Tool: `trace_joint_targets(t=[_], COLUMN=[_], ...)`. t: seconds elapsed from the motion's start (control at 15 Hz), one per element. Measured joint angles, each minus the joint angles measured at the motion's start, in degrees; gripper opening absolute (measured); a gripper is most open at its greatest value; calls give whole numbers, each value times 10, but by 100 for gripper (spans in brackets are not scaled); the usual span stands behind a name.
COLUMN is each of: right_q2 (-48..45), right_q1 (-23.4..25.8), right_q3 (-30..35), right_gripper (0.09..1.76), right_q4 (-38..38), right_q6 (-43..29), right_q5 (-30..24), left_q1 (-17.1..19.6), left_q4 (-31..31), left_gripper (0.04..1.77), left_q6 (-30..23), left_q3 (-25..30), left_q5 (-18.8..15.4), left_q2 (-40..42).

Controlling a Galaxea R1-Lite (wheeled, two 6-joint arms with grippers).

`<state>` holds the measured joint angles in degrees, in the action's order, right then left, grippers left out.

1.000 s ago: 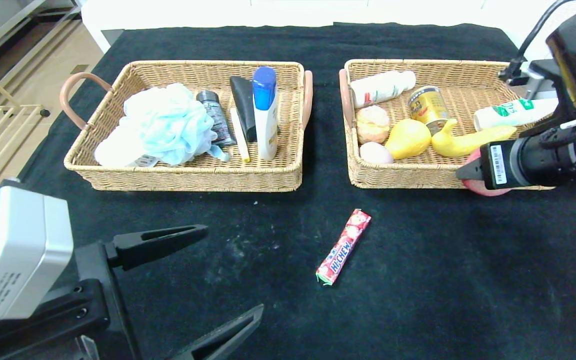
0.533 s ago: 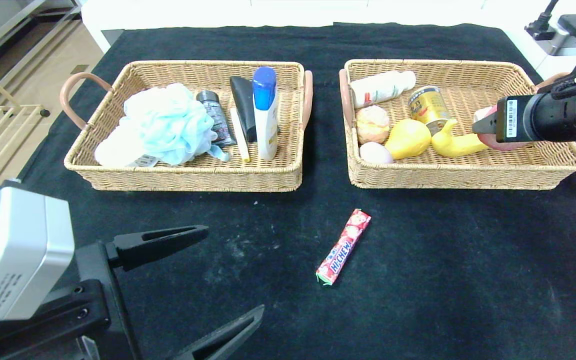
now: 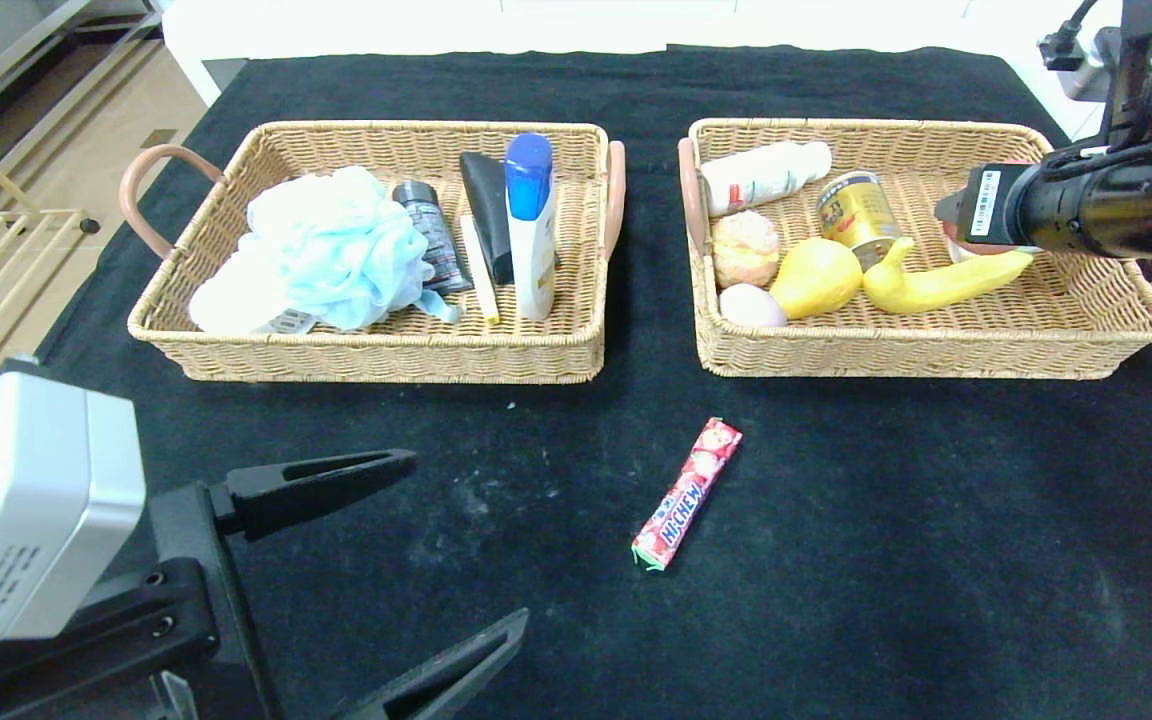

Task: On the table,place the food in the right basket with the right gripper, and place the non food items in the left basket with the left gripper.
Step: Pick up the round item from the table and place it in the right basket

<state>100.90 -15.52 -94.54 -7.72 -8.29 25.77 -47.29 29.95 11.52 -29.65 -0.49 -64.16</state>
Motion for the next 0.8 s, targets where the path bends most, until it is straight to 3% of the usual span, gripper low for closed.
trace_joint_targets(t=[0.33, 0.8], right_q2=[35, 40], right_q1=[6, 4], right_q3=[0, 2], right_gripper=[118, 148], right_q4=[37, 36], right_q6=[-1, -1], right_q5=[0, -1], left_q1=[0, 0], left_q4=[0, 1], left_gripper=[172, 172], left_q6=[0, 0], left_q3=[0, -1], left_q5=[0, 0], left_q2=[0, 0])
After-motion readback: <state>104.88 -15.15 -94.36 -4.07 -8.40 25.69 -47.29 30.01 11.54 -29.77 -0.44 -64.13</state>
